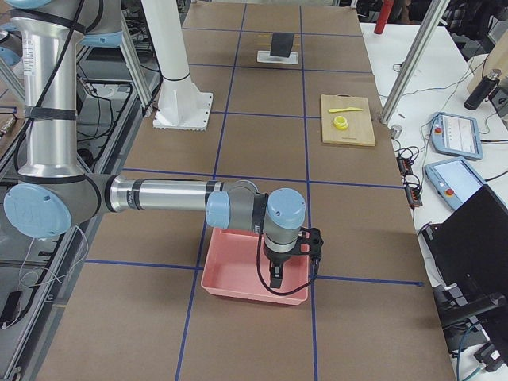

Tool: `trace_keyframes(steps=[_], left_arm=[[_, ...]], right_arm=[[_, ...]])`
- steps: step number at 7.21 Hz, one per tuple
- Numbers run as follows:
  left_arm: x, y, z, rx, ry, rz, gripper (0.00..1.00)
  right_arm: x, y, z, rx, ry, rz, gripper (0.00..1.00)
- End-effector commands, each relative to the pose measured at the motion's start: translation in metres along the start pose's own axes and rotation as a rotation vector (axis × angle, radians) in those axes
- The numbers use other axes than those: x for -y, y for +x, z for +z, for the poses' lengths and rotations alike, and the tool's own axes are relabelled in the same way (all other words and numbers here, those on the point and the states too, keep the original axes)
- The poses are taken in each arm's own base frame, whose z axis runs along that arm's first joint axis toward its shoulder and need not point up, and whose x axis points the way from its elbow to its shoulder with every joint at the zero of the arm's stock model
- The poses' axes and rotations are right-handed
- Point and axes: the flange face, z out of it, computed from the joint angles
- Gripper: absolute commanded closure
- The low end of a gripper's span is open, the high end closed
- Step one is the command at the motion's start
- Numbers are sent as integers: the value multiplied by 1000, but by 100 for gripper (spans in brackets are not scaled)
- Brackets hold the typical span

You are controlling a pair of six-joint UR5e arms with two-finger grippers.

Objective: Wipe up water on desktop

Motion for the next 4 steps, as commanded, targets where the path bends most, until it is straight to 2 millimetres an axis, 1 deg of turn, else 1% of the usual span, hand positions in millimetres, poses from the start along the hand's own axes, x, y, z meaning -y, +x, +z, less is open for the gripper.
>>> trace_keyframes(steps=[1, 4], left_arm=[[2, 0, 0, 0, -2, -4, 2], [4, -1, 0, 11, -1, 1, 2]], right_arm=[[0, -1, 0, 3, -1, -1, 0], [1, -3, 1, 3, -1, -10, 0]])
